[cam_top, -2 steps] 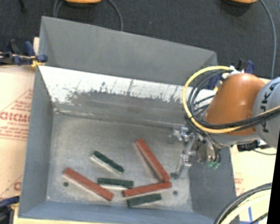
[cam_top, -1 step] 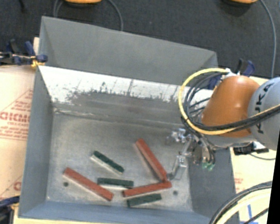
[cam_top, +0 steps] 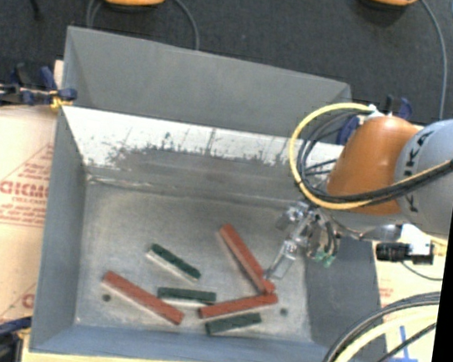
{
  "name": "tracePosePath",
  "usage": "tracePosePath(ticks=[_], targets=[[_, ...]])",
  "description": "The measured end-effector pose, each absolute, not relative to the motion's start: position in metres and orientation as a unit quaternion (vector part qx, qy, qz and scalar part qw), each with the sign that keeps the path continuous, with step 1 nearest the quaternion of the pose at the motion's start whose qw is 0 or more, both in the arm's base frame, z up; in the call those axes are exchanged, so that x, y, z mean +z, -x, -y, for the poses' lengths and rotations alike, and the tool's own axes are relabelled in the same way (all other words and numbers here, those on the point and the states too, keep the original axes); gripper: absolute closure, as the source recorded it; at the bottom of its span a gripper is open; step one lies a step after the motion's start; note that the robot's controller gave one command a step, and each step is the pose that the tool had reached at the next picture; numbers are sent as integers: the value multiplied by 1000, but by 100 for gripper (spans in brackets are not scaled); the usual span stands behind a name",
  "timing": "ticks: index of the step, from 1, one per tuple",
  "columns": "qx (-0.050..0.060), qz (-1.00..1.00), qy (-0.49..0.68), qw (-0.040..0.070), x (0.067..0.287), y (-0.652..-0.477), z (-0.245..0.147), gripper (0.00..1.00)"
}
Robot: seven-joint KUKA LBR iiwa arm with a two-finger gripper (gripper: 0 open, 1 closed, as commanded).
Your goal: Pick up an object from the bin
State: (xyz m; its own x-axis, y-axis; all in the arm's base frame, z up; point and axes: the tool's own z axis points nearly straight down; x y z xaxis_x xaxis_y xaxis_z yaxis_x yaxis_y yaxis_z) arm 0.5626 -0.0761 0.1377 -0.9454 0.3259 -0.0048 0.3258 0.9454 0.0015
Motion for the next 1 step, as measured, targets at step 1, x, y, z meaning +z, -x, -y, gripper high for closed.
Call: tracePosePath(ticks=[1], targets=[[-1, -993, -119, 4, 82, -577, 70, 0]])
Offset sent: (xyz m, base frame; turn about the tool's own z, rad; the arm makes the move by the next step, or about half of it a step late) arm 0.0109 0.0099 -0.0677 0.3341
